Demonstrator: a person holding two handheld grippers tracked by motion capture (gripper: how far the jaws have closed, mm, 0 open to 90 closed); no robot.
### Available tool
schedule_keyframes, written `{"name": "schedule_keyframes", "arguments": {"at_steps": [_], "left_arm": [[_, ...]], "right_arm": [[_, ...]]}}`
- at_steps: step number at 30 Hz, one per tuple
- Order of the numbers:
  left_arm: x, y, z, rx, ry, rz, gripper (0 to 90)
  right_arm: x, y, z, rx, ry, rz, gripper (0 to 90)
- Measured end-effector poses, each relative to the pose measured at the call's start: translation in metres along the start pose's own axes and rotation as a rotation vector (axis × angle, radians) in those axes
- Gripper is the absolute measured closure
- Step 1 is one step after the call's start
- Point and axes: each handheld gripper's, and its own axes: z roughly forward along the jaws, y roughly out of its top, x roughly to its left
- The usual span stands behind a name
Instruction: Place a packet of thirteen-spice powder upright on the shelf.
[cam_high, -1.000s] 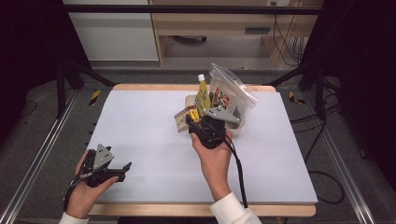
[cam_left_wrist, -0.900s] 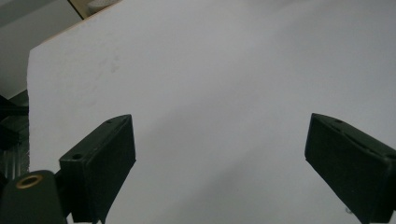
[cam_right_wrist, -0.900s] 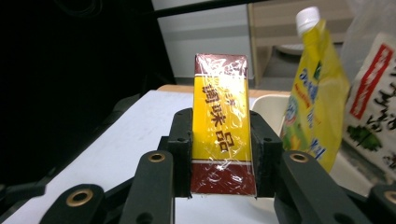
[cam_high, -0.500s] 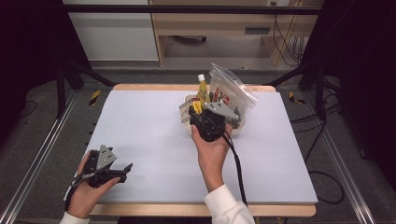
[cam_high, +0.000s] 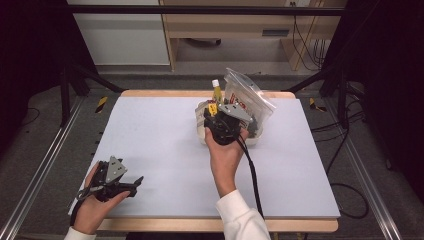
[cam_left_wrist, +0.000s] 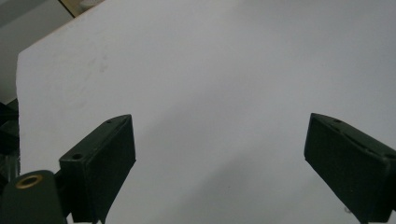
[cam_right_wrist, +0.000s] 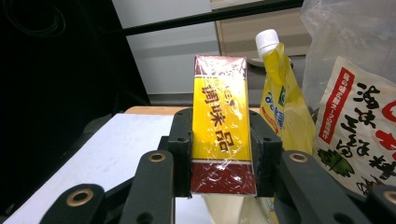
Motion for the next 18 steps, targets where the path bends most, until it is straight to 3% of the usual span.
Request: {"name": "schedule_keyframes", "arguments": {"at_steps": [18], "left_arm": [[-0.002, 0.001, 0.0, 0.006, -0.009, 0.019, 8.7]], "right_arm": [[-0.001, -0.007, 0.025, 0.011, -0.057, -0.013, 67.9]]}}
